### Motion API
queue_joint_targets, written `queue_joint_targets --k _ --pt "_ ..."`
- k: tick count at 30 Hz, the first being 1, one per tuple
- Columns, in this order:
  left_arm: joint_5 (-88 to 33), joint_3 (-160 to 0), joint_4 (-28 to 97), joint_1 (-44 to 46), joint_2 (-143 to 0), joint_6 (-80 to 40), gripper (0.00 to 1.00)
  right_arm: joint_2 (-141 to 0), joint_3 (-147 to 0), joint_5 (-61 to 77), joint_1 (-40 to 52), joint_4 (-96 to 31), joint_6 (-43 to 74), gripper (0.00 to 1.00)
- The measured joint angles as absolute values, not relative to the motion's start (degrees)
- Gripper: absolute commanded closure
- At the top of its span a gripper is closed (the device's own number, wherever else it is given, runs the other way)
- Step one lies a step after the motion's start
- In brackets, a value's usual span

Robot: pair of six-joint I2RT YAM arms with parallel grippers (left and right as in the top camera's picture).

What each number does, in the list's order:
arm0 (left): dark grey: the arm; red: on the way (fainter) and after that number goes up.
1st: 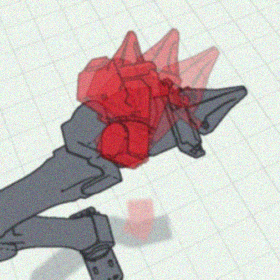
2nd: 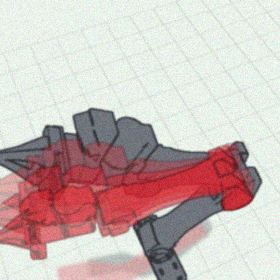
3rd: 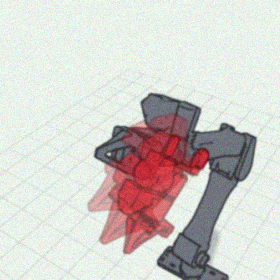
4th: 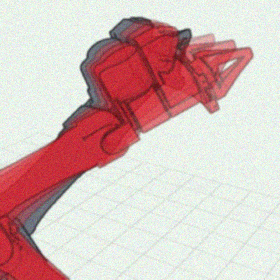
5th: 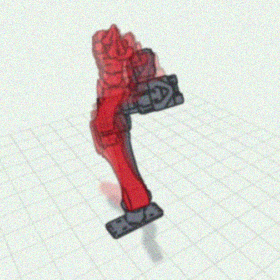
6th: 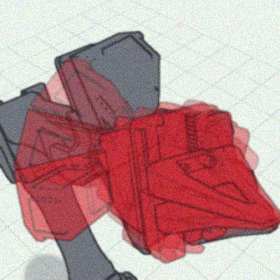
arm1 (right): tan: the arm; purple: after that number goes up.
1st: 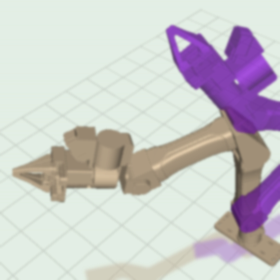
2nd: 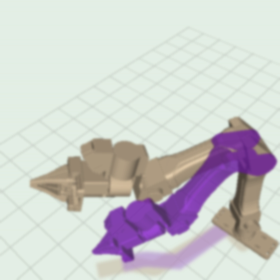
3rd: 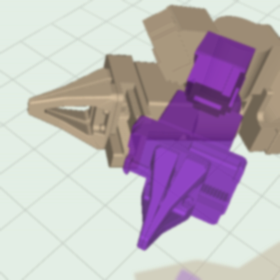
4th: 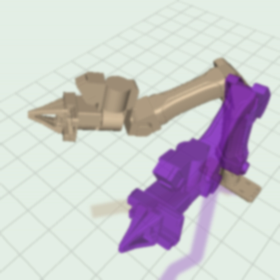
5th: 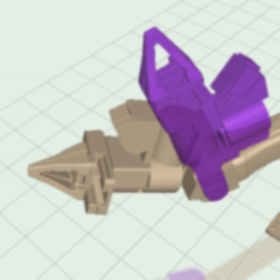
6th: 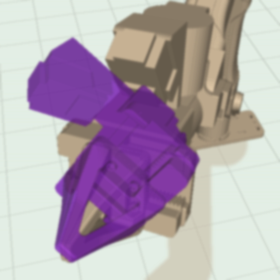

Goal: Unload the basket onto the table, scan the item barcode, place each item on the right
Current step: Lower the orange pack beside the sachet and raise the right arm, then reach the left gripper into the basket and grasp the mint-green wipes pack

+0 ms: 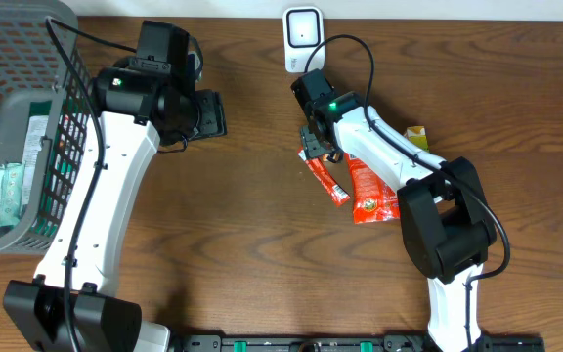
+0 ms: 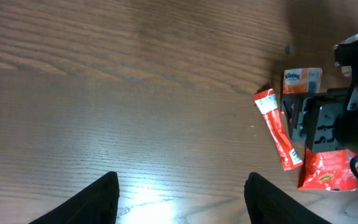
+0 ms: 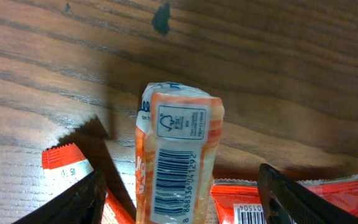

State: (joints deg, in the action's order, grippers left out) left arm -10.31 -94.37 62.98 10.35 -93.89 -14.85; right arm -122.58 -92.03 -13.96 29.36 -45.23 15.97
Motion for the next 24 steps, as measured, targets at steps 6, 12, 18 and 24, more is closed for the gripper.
queue_joint_targets --k 6,12,18,24 --pt "-10.3 -94.4 62.4 10.3 -93.9 -15.0 0.34 -122.6 -94.3 -10.1 28.4 -47.5 15.9 0.24" --pt "-10.1 -94.4 61.3 10.3 -93.9 -15.0 0.35 -118.4 -101.0 -5.9 21.8 -50.7 15.6 0.01" --pt "-10.1 -98.4 61.7 8.8 -94.1 -15.0 0.35 -117.3 -101.3 -6.2 12.1 -52.8 15.3 0.01" --pt "-10.0 -107.6 63.2 0.6 -94.2 -15.1 0.35 -117.3 -101.3 -7.1 4.6 -55.9 15.3 0.01"
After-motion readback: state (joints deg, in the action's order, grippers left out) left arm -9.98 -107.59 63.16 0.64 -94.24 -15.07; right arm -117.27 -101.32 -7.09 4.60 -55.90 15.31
